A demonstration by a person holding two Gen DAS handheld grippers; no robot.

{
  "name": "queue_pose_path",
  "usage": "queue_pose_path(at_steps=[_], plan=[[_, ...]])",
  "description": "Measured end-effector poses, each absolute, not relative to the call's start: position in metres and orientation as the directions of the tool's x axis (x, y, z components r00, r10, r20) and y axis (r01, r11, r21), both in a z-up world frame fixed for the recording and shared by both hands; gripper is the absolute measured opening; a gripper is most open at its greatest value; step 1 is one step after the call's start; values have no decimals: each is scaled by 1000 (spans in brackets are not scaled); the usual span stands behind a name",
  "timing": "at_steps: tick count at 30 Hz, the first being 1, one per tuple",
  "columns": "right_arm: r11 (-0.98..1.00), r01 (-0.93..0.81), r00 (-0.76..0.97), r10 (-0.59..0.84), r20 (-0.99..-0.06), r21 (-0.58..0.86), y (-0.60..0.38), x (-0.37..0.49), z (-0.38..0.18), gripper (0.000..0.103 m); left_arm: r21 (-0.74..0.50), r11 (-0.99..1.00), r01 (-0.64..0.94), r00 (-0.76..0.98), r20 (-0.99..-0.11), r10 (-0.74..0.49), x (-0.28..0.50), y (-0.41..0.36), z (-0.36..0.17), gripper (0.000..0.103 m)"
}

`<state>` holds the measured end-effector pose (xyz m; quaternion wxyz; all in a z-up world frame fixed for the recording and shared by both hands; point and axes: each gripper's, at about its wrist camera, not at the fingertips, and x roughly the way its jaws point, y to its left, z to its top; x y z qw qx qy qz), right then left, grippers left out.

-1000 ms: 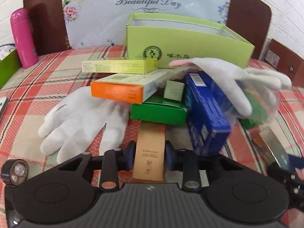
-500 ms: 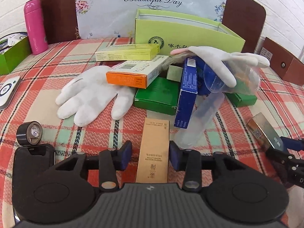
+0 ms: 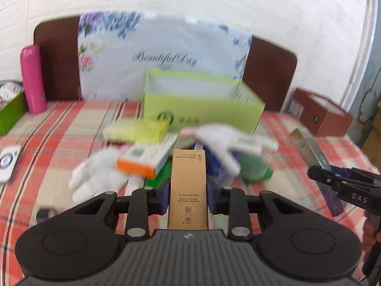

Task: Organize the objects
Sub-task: 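Carry both boxes into the lime-green box and open both grippers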

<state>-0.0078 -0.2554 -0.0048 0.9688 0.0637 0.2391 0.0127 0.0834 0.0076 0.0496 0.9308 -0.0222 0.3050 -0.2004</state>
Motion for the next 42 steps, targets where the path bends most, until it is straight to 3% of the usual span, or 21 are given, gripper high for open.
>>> queue_pose_path(at_steps=[8,21,31,32,33,34,36,42], plan=[[982,-60,921,124,-369,181,-265,76,41,38,-200,917,346,777,-487,-400,153,-26,87,32],[983,-33,905,106,-412,181,-262,225,24,38,-227,935,272,799,-489,-351,283,-49,87,32],[989,-28,887,90,-453,142,-258,298,-6,38,-229,941,248,790,-514,-333,337,-52,58,32],[990,-30,884,90,-459,136,-257,301,-10,38,-233,941,247,795,-506,-334,338,-51,54,40],[990,-34,881,93,-464,134,-257,304,-14,38,-238,940,245,797,-503,-335,338,-49,51,63],[990,-42,876,100,-472,133,-256,307,-18,39,-239,943,233,800,-504,-326,338,-49,49,73],[991,-55,864,111,-491,126,-255,309,-26,64,-225,950,217,817,-491,-303,336,-47,45,78],[995,-37,868,79,-490,95,-262,296,-27,85,-214,954,210,808,-512,-292,324,-43,49,78]])
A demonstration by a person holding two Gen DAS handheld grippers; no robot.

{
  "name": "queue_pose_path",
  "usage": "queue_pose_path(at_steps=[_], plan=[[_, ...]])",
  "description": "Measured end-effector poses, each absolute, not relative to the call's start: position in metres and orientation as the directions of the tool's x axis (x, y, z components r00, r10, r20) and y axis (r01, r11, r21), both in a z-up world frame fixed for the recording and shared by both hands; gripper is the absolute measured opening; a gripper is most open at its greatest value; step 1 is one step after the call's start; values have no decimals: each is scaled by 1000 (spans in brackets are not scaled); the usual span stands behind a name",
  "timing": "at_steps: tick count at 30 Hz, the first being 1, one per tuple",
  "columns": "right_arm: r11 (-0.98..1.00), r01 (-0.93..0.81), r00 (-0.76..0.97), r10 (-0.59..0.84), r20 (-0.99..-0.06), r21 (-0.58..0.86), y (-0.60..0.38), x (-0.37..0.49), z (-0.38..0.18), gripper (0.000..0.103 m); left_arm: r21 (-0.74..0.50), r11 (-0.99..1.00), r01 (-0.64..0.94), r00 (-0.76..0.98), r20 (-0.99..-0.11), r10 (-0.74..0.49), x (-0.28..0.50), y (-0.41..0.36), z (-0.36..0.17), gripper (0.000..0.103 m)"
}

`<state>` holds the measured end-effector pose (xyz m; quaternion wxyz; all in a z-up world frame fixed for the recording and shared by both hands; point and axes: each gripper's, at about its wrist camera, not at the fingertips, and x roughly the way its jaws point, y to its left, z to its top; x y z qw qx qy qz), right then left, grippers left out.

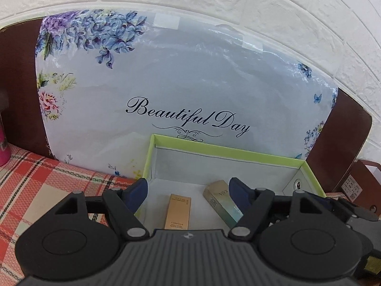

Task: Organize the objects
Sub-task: 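Carry both boxes into the lime-green box and open both grippers, then grasp the clear plastic cup with the right gripper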

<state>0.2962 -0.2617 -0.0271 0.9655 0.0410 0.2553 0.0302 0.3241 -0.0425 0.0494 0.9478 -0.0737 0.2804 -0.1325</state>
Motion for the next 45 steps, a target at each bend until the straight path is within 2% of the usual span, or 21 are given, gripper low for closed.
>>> queue_pose_path(at_steps=[6,8,12,19,25,33,37,43,45], plan=[[993,-5,903,54,-425,114,-276,256,14,101,-184,961,204,834,-482,-269,278,-38,77,78],[990,-9,915,66,-397,144,-281,235,28,103,-165,966,199,837,-484,-255,257,-37,85,78],[984,-18,930,81,-358,175,-284,190,55,103,-121,974,190,835,-502,-225,213,-37,94,78],[983,-31,948,86,-306,180,-280,104,68,103,-207,959,193,811,-517,-274,144,-24,74,78],[980,-6,943,72,-324,199,-275,46,39,103,-269,951,149,776,-565,-281,105,-11,39,78],[968,3,897,108,-428,250,-255,11,-20,103,-249,960,131,749,-610,-260,86,-6,0,78],[972,-17,879,126,-460,233,-243,12,-27,98,-230,964,133,759,-602,-249,94,-7,-6,77],[985,-43,879,117,-462,168,-229,31,-22,91,-258,950,175,750,-590,-299,111,-13,-7,64],[988,-55,872,118,-475,144,-223,42,-25,88,-242,950,196,745,-593,-305,117,-18,-7,57]])
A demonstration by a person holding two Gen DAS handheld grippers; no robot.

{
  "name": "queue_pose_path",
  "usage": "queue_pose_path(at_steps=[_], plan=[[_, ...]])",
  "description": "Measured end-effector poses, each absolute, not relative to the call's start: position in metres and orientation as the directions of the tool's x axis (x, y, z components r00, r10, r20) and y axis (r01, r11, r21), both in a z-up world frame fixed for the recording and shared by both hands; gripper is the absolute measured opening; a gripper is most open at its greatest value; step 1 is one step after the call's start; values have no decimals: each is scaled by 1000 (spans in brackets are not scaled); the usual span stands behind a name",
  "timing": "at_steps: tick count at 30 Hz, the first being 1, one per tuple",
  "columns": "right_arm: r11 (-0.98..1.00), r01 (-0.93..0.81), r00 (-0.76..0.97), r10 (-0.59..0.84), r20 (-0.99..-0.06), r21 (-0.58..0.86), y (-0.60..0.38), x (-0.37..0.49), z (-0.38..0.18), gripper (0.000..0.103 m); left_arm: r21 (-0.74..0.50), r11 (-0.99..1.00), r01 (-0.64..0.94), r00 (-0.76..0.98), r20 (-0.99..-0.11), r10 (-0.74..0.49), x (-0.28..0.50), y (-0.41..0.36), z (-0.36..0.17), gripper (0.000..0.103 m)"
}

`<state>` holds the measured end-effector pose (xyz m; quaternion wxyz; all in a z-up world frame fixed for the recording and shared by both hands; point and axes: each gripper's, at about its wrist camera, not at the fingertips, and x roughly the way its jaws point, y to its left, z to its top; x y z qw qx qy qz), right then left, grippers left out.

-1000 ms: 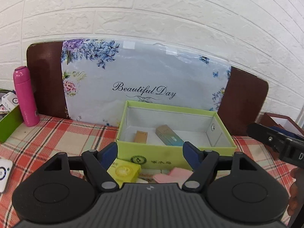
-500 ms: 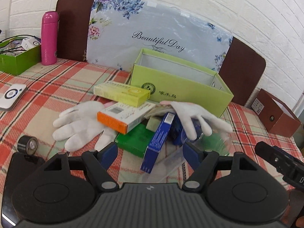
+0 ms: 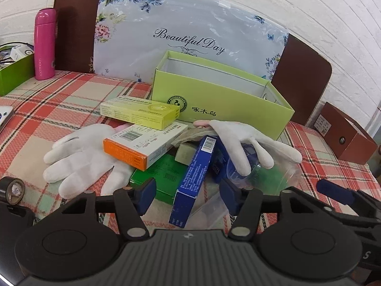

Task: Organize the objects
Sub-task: 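Grasp the clear plastic cup with the right gripper, then grasp the blue box with the left gripper while the right lifts the cup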

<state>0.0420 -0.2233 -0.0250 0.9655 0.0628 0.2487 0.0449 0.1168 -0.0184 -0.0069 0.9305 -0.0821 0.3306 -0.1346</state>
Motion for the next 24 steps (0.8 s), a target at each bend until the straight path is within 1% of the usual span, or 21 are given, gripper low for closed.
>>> queue_pose_path(at_steps=[1,2,3,4,5,6,8,11,14,17,19,21,22,23,24], plan=[[990,-64,871,118,-478,128,-220,47,-27,88,-231,951,206,742,-596,-306,119,-21,-7,54],[991,-73,870,117,-479,111,-216,53,-28,86,-225,950,215,738,-600,-309,121,-23,-7,46],[992,-80,869,116,-482,96,-213,58,-30,83,-221,949,225,731,-606,-314,124,-24,-8,32],[993,-82,869,114,-482,87,-210,63,-31,79,-220,947,236,718,-616,-322,126,-24,-9,26],[993,-87,869,116,-482,82,-208,67,-32,66,-222,944,244,709,-623,-330,126,-24,-10,23],[993,-93,863,119,-490,76,-206,71,-33,47,-226,942,249,706,-624,-336,124,-22,-10,21],[992,-91,848,124,-515,89,-208,73,-35,46,-237,937,257,699,-624,-349,117,-16,-8,19],[988,-96,848,143,-510,118,-215,60,-34,46,-267,923,278,671,-633,-386,99,-7,-3,17],[977,-137,834,204,-513,165,-225,40,-31,46,-253,918,305,667,-631,-396,75,3,0,17],[964,-191,796,262,-546,184,-233,19,-32,46,-233,925,300,669,-640,-378,59,12,-5,17],[963,-213,771,269,-577,165,-235,8,-37,47,-204,940,274,674,-656,-339,57,16,-13,18],[967,-214,748,254,-614,139,-235,2,-44,48,-200,950,240,668,-676,-311,61,18,-20,25],[967,-217,737,252,-627,134,-234,1,-47,48,-210,950,231,666,-678,-312,63,19,-22,25],[967,-218,732,253,-632,135,-233,0,-49,49,-223,947,232,663,-676,-322,65,20,-24,25],[966,-219,730,258,-633,140,-233,-1,-51,53,-230,946,231,659,-678,-326,68,20,-26,25]])
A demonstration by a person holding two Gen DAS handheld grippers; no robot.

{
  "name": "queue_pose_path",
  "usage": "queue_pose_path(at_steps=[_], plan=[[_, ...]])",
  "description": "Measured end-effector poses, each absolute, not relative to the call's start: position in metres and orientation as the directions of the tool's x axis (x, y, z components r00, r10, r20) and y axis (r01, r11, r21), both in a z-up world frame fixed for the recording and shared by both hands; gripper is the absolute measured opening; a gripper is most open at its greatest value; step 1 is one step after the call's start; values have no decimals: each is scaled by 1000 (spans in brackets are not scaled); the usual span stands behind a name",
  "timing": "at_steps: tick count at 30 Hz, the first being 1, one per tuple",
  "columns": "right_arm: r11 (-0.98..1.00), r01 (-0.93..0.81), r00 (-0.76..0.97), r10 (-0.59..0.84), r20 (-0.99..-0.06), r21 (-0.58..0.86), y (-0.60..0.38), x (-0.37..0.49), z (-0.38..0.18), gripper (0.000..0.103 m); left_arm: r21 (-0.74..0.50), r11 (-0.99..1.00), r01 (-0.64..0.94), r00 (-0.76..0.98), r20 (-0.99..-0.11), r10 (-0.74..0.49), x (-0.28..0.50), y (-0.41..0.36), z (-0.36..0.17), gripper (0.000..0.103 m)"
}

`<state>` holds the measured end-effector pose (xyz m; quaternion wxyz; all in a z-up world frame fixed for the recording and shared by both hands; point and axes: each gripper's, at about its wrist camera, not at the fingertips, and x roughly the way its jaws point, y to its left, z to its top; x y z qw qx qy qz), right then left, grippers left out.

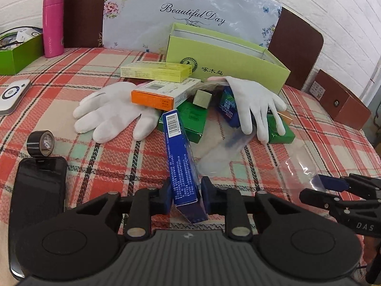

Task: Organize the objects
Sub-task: 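Grasp the blue box with the left gripper while the right lifts the cup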

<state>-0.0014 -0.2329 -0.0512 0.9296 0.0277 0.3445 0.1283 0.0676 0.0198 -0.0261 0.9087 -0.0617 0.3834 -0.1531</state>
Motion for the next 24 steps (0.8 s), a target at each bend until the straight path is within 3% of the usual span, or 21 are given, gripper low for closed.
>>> queue_pose_path(at_steps=[4,6,8,11,19,24], plan=[[966,-229,734,255,-630,124,-227,1,-49,65,-211,957,199,665,-689,-289,72,18,-30,38],[966,-234,735,252,-630,114,-225,3,-49,67,-217,959,181,681,-676,-281,72,21,-30,55],[967,-230,732,248,-635,112,-224,7,-50,67,-229,958,174,697,-658,-284,71,22,-28,54],[970,-215,731,239,-639,117,-226,12,-53,67,-248,950,187,688,-658,-307,76,22,-26,37],[972,-212,705,222,-673,98,-226,23,-60,67,-265,945,192,681,-658,-323,86,14,-32,37],[974,-211,698,212,-684,86,-222,28,-60,61,-250,951,184,688,-658,-306,89,7,-35,37]])
